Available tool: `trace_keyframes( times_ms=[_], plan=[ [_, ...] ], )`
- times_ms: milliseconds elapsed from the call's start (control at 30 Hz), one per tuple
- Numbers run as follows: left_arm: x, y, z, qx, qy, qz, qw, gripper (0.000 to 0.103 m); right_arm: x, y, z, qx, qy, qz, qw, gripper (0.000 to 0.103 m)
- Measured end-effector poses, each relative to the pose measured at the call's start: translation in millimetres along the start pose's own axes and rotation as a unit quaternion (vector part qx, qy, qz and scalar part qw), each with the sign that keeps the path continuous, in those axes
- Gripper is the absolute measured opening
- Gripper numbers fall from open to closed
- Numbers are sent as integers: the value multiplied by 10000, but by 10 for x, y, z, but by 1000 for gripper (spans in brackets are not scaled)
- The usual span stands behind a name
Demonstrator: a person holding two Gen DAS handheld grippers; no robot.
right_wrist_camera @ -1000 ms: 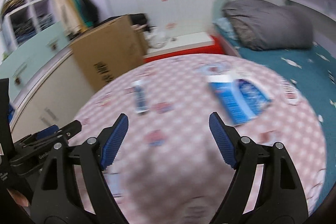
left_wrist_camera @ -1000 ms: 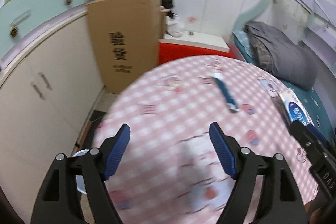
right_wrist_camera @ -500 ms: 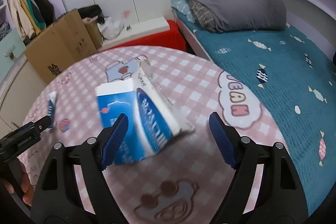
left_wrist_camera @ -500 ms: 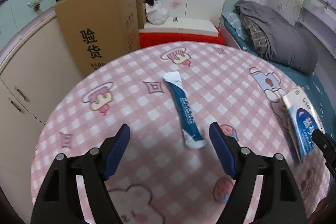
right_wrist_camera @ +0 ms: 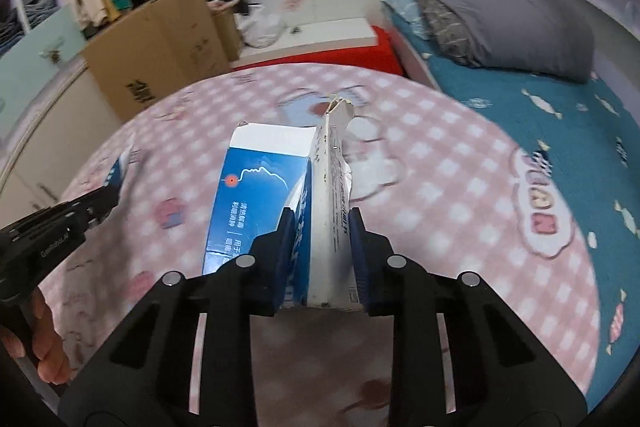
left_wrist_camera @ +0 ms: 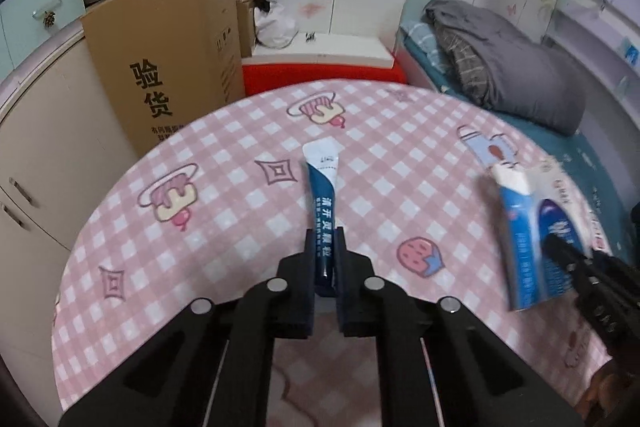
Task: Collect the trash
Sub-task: 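Grasp the blue-white box with the right gripper while the left gripper grasps the blue toothpaste tube, then carry both items to the wastebasket and release the toothpaste tube from the left gripper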
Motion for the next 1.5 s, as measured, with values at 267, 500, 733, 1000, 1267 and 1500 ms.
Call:
trace_keyframes(
  times_ms=[267, 500, 733, 1000, 1267, 1500],
  plan=[
    [-435, 183, -557, 136, 176, -256, 9994, 7, -846, -111, -241, 136, -534, -312, 9980, 27],
    [-1187, 306, -1135, 425, 57, -619, 9972, 7, -1941, -134, -445, 218, -1077, -797, 9907, 27],
    [-2291, 542, -1533, 673, -427, -1200, 9896, 8, -3142, -28, -469, 132, -1595, -1328, 9781, 27],
    [-3605, 883, -1658, 564, -949, -2027, 9730, 8, -4459, 268, -202, -118, -2095, -1885, 9594, 27],
    [-4495, 1121, -1468, 238, -1424, -2494, 9576, 8, -5124, 539, 133, -288, -2129, -2004, 9559, 27],
    [-4810, 1187, -1288, 67, -1553, -2751, 9488, 42, -5259, 656, 344, -444, -2029, -2012, 9573, 28]
  ],
)
Point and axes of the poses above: each gripper's, at about its wrist camera, not at the fingertips, and z roughly the way its jaws point, x to its right, y to its underside, the point moved 9 cm from there along z, roughly the way its jaws point, and after that the axes turned 10 degrees about -z, right-handed, at the moved point
